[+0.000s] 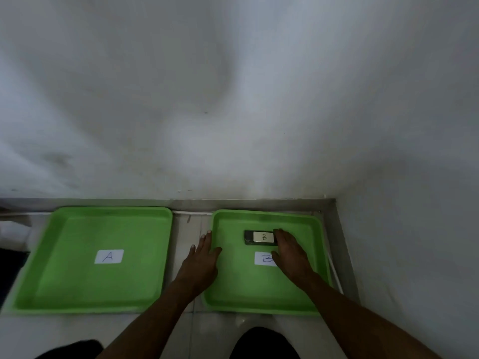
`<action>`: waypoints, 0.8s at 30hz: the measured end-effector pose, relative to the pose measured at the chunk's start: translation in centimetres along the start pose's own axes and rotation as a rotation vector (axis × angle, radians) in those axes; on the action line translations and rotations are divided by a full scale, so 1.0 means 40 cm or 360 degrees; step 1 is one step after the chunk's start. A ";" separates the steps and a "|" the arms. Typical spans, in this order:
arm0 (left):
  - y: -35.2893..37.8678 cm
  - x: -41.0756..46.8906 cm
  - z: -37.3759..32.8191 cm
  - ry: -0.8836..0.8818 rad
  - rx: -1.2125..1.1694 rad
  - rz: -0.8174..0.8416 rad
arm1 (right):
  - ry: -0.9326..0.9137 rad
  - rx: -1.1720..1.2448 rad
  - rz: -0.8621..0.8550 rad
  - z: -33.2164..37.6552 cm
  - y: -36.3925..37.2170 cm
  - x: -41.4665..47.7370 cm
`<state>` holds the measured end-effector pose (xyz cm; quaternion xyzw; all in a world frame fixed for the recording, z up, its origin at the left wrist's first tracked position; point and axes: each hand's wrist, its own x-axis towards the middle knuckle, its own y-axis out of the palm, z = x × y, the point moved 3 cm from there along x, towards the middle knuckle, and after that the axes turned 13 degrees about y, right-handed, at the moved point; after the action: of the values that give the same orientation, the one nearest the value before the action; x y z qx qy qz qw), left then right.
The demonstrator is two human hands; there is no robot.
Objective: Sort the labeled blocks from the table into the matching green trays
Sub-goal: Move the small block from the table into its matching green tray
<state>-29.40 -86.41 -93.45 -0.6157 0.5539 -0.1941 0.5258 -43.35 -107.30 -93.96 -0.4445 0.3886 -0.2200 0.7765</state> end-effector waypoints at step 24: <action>-0.634 -0.550 -0.229 0.0084 0.0085 -0.0149 | -0.0178 -0.0009 -0.0167 0.458 -0.498 -0.706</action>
<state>-31.63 -75.10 -60.63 -0.6214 0.5327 -0.2493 0.5176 -45.62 -88.51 -59.73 -0.4782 0.3214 -0.2341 0.7831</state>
